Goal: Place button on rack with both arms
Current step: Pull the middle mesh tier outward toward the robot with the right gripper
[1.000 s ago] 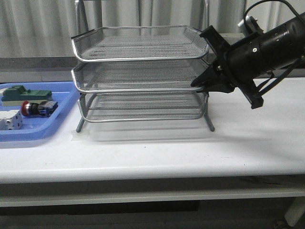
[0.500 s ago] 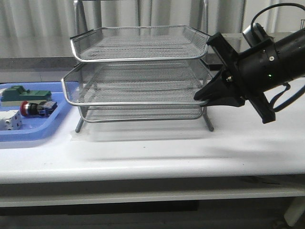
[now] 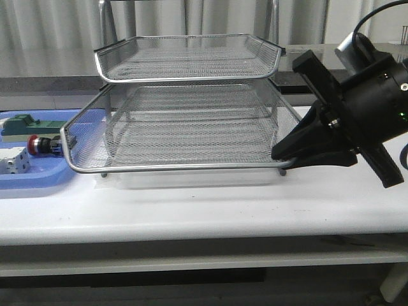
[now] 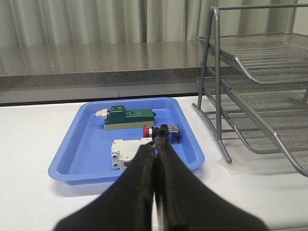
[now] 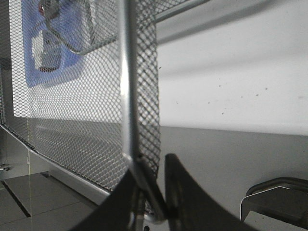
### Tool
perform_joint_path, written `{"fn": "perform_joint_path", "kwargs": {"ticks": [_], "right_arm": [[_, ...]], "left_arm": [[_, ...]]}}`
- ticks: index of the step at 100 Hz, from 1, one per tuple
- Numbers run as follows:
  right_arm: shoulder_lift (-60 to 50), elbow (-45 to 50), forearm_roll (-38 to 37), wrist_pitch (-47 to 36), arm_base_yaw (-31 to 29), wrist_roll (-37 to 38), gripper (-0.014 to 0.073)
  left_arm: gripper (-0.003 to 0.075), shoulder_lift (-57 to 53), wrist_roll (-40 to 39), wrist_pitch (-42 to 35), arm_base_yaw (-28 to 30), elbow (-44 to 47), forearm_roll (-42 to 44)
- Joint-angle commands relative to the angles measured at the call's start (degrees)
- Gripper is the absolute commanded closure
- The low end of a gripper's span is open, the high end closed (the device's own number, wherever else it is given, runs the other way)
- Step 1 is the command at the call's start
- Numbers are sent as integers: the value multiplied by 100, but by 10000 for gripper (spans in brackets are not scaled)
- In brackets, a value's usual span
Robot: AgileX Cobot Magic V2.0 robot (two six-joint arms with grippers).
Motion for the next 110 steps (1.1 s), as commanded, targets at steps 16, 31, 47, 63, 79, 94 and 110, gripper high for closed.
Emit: {"fn": "perform_joint_path", "kwargs": {"ticks": [16, 31, 47, 63, 79, 94, 110], "right_arm": [[-209, -58, -118, 429, 43, -91, 349], [-209, -58, -118, 434, 43, -110, 121], [-267, -58, -168, 479, 43, -173, 50], [-550, -58, -524, 545, 43, -107, 49], [-978, -58, -1503, 715, 43, 400, 49], [-1517, -58, -2858, 827, 43, 1340, 51], [-2226, -252, -4232, 814, 43, 2300, 51]], "left_arm": [[741, -202, -42, -480, 1, 270, -1], [741, -202, -42, -480, 1, 270, -1], [741, -202, -42, -480, 1, 270, -1], [741, -202, -42, -480, 1, 270, -1], [741, -202, -42, -480, 1, 270, -1], [741, -202, -42, -480, 1, 270, -1], [741, -202, -42, -480, 1, 270, -1]]}}
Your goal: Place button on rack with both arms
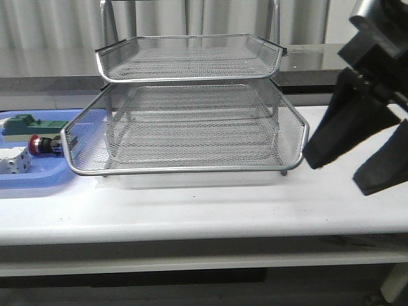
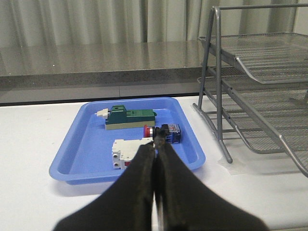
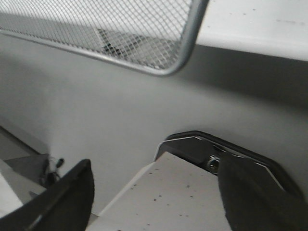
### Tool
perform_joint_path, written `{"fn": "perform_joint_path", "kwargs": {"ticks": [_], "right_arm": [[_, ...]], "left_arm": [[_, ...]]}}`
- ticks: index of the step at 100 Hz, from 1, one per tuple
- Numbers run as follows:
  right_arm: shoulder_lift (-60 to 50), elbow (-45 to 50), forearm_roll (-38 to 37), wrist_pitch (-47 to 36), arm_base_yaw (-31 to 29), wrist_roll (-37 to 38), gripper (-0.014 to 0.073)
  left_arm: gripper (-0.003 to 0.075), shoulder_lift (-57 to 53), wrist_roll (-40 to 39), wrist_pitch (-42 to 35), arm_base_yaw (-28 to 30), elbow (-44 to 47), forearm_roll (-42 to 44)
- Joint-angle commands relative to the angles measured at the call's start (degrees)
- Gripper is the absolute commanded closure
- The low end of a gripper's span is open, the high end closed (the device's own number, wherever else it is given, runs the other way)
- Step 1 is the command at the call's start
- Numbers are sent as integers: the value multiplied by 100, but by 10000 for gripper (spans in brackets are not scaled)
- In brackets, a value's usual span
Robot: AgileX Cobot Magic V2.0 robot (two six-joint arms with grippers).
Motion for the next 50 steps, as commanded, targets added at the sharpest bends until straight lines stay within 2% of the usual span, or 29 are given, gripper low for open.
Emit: {"fn": "perform_joint_path", "kwargs": {"ticks": [1, 30, 50], "right_arm": [[-554, -291, -666, 89, 5, 568, 51], [-1813, -913, -3096, 283, 5, 2490, 53], [-2628, -962, -4082, 682, 5, 3335, 53]], "left_arm": [[741, -202, -42, -480, 1, 270, -1], [741, -202, -42, -480, 1, 270, -1], [741, -202, -42, -480, 1, 270, -1]]}}
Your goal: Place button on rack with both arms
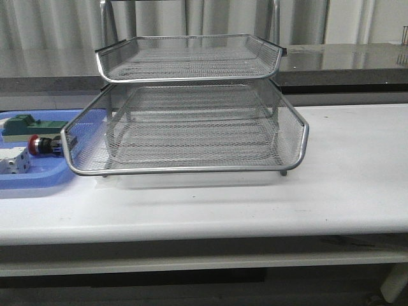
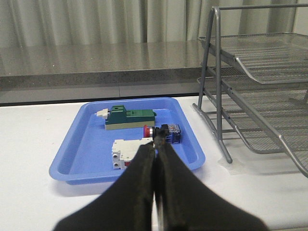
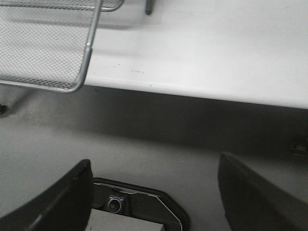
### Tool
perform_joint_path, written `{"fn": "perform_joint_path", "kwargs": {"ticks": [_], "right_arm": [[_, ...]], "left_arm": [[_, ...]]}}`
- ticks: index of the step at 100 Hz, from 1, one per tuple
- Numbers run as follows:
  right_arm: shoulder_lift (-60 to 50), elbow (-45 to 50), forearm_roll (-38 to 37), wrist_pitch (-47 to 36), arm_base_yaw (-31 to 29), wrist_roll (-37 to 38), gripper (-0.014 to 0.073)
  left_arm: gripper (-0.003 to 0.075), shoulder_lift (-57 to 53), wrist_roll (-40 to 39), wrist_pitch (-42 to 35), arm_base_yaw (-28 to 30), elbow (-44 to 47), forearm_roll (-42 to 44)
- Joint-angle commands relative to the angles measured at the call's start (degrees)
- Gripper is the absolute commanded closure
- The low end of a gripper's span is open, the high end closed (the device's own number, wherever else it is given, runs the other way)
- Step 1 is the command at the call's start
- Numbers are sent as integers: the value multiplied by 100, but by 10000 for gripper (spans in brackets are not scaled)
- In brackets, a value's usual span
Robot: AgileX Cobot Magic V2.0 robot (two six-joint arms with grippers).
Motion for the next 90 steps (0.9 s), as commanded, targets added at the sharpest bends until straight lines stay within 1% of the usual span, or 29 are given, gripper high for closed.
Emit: {"fn": "perform_joint_path", "kwargs": {"ticks": [1, 17, 30, 67, 74, 78, 81, 82, 87, 90], "right_arm": [[-390, -208, -443, 36, 5, 368, 53], [-893, -208, -824, 422, 5, 665, 53], [-1223, -208, -961, 724, 5, 796, 53], [-1453, -208, -1018, 789, 5, 820, 58], [-1453, -208, -1018, 776, 5, 820, 110], [-1453, -208, -1018, 776, 5, 820, 165], [-1453, -208, -1018, 776, 5, 820, 209], [-1453, -208, -1018, 776, 5, 820, 245], [-1453, -208, -1018, 776, 5, 820, 321], [-1453, -208, -1018, 776, 5, 820, 385]], "left_arm": [[741, -202, -42, -480, 1, 270, -1], [741, -202, -42, -480, 1, 270, -1], [741, -202, -42, -480, 1, 270, -1], [741, -202, -42, -480, 1, 270, -1], [741, -202, -42, -480, 1, 270, -1], [741, -202, -42, -480, 1, 270, -1], [741, -202, -42, -480, 1, 270, -1], [741, -202, -42, -480, 1, 270, -1], [741, -202, -42, -480, 1, 270, -1], [741, -202, -42, -480, 1, 270, -1]]}}
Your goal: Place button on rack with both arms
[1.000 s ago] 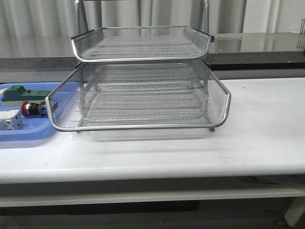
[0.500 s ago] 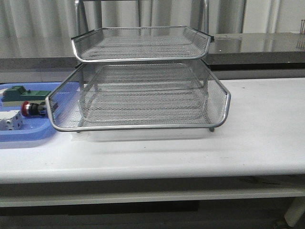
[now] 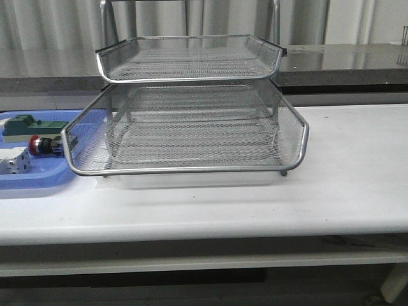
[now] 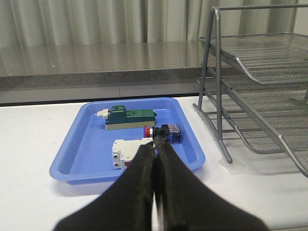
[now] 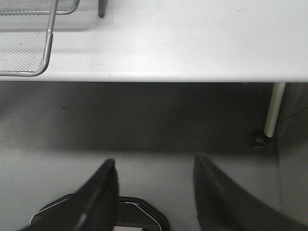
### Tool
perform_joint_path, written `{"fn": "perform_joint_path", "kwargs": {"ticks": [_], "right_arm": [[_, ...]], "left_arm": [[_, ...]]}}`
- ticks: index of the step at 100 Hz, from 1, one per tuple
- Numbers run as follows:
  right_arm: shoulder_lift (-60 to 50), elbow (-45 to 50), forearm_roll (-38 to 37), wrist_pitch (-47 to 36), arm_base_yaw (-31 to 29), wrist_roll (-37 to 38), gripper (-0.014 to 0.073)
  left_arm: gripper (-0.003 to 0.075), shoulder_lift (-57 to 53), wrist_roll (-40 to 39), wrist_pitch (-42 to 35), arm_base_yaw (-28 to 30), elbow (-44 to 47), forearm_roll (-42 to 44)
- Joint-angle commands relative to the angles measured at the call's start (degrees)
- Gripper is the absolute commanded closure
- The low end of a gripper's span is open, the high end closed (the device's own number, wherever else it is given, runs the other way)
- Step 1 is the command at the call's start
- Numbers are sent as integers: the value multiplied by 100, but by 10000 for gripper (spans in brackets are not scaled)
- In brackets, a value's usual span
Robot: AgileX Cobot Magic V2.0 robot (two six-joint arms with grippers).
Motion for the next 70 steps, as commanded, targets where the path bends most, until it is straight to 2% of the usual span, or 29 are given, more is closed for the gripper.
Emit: {"fn": "perform_joint_path", "kwargs": {"ticks": [1, 11, 20, 70], "right_arm": [[-9, -199, -51, -270, 5, -12, 398], [-9, -199, -51, -270, 5, -12, 568], [-9, -199, -51, -270, 5, -12, 664], [-9, -199, -51, -270, 5, -12, 661]], "left_arm": [[741, -202, -42, -480, 1, 270, -1], [741, -202, -42, -480, 1, 270, -1], [741, -202, -42, -480, 1, 270, -1], [741, -202, -42, -480, 1, 270, -1]]}}
